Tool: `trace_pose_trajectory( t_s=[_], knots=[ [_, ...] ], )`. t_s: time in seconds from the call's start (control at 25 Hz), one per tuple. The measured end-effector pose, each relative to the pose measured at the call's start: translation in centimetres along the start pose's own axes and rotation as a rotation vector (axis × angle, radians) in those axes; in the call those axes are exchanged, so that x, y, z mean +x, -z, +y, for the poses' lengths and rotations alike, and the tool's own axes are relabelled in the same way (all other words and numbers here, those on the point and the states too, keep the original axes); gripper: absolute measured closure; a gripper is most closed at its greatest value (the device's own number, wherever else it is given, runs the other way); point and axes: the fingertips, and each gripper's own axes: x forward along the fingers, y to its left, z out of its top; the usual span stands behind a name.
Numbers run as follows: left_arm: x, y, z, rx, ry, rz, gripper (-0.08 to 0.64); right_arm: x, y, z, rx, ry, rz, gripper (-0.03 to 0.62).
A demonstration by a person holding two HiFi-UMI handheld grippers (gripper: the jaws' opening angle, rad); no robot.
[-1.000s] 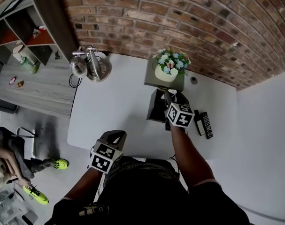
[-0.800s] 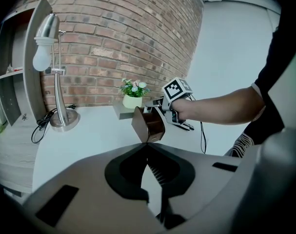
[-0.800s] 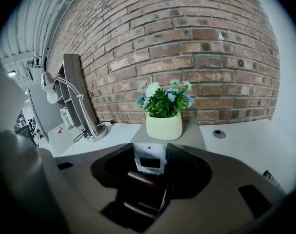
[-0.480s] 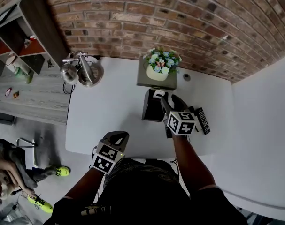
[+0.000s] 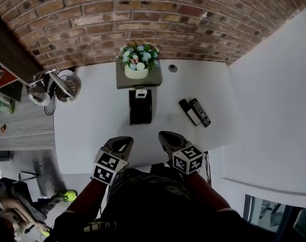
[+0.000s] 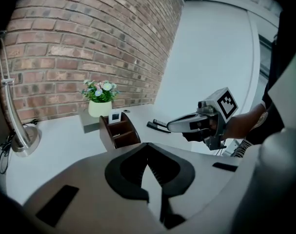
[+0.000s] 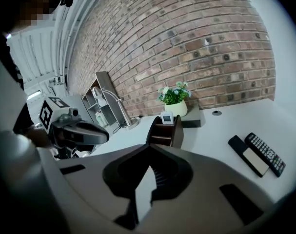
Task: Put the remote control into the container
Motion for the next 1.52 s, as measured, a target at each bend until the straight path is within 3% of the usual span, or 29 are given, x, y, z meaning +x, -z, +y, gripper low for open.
trace_pose_trajectory(
  t_s=[0.2, 0.44, 0.64, 0.8, 0.88, 0.96, 1.16, 1.52],
  knots=[
    [2.5, -0.7, -2.1, 0.053, 0.025, 0.024, 0.566, -1.5, 1.4, -2.6, -0.014, 0.079, 0.036, 0.583],
    [5.5, -1.2, -3.4, -0.026, 0.045, 0.054, 0.566, -2.1, 2.0, -7.7, -0.099, 0.131, 0.097, 0.583],
    [6.7, -0.2, -3.5, -0.030, -0.018, 0.116, 0.566, -1.5, 2.3, -12.8, -0.124, 0.188, 0.124, 0.583],
    [7.2, 0.5, -3.1, -0.081, -0.077, 0.120, 0.566, 0.3, 1.8, -18.5, -0.238, 0.282, 0.167, 0.577],
    [7.3, 0.5, -3.2, -0.100, -0.097, 0.117, 0.566, 1.9, 2.1, -21.3, -0.300, 0.308, 0.232, 0.515],
    [7.3, 0.4, -3.4, -0.106, -0.114, 0.117, 0.566, 3.6, 2.4, -23.5, -0.347, 0.314, 0.304, 0.439],
    [6.2, 0.8, -3.1, -0.140, -0.179, 0.115, 0.566, 6.5, 3.7, -27.1, -0.385, 0.298, 0.457, 0.385],
    [4.2, 2.2, -1.7, -0.198, -0.236, 0.128, 0.566, 7.8, 3.5, -28.5, -0.332, 0.292, 0.461, 0.383]
  ],
)
